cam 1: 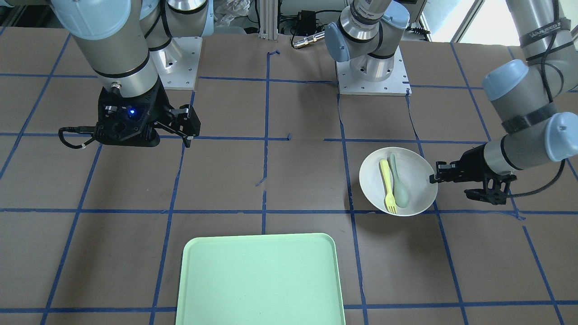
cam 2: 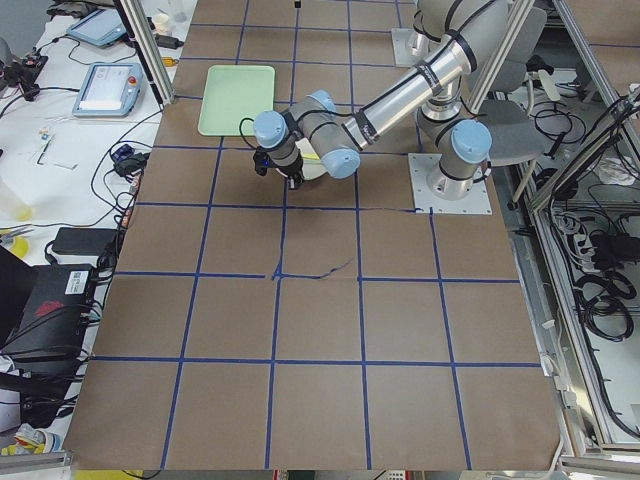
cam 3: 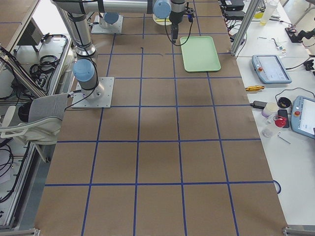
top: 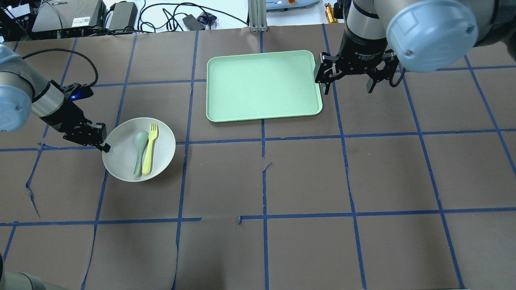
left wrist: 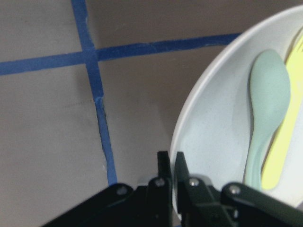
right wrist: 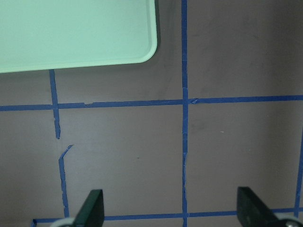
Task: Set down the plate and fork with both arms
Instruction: 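Slide the plate with the left gripper onto the mint-green tray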
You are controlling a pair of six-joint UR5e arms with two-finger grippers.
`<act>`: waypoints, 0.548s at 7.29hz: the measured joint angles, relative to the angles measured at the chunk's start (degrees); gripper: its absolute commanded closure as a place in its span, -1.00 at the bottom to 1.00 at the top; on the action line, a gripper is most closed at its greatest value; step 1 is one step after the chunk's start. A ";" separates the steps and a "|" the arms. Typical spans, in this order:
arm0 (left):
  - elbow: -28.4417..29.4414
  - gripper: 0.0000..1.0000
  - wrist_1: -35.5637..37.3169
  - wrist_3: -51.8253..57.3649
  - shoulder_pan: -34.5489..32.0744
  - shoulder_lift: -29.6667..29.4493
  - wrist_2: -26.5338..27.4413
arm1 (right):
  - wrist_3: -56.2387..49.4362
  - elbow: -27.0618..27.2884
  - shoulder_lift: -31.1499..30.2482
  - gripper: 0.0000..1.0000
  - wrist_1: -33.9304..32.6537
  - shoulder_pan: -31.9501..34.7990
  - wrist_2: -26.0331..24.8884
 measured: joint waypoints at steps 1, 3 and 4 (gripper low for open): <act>2.34 1.00 -0.91 -2.95 -0.92 -0.95 -4.17 | -0.16 0.00 0.00 -1.00 -0.24 0.00 -0.02; 7.05 1.00 3.61 -11.59 -8.06 -5.08 -9.79 | -0.61 -0.08 0.00 -1.00 -0.67 -0.08 -0.11; 10.93 1.00 6.16 -16.91 -12.63 -8.43 -12.16 | -0.77 -0.13 0.00 -1.00 -0.73 -0.12 -0.11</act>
